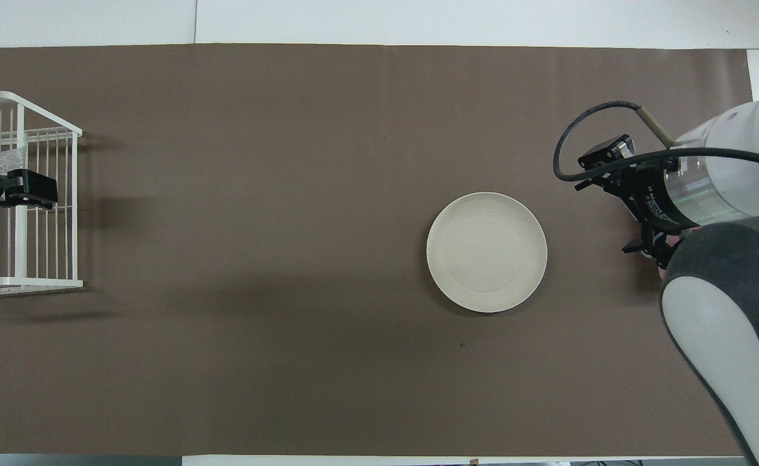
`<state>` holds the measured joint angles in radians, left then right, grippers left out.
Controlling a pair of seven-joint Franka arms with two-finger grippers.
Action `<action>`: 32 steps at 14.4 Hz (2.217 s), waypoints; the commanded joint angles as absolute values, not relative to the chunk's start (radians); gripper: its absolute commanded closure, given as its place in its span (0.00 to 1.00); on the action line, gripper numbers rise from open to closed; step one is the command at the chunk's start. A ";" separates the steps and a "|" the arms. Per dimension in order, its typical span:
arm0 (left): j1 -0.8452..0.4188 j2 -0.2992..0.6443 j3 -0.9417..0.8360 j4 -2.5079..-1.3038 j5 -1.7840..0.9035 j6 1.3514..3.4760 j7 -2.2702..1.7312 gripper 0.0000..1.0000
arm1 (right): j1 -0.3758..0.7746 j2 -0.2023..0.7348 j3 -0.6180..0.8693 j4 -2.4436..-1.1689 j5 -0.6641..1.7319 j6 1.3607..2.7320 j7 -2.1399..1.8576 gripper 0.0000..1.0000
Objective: Wipe plate with sponge
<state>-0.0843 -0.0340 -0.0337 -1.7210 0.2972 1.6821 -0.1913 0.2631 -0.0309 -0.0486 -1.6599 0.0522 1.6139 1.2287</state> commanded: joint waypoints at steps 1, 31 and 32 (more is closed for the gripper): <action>-0.112 0.047 -0.029 -1.726 0.487 1.755 -0.212 0.00 | 0.284 -0.044 -0.041 -1.664 0.051 1.598 1.348 0.00; -0.117 0.287 -0.032 -1.662 0.939 1.766 -0.298 1.00 | 0.474 0.068 -0.009 -1.518 0.100 1.665 1.922 0.00; -0.124 0.282 -0.041 -1.637 0.911 1.725 -0.278 1.00 | 0.489 0.140 -0.008 -1.415 0.080 1.566 1.922 0.00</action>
<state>-0.1066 0.2965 -0.0329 -1.6813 0.9342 1.8003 -0.3078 0.4799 0.0069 -0.0177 -1.6011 0.1113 1.6912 1.8974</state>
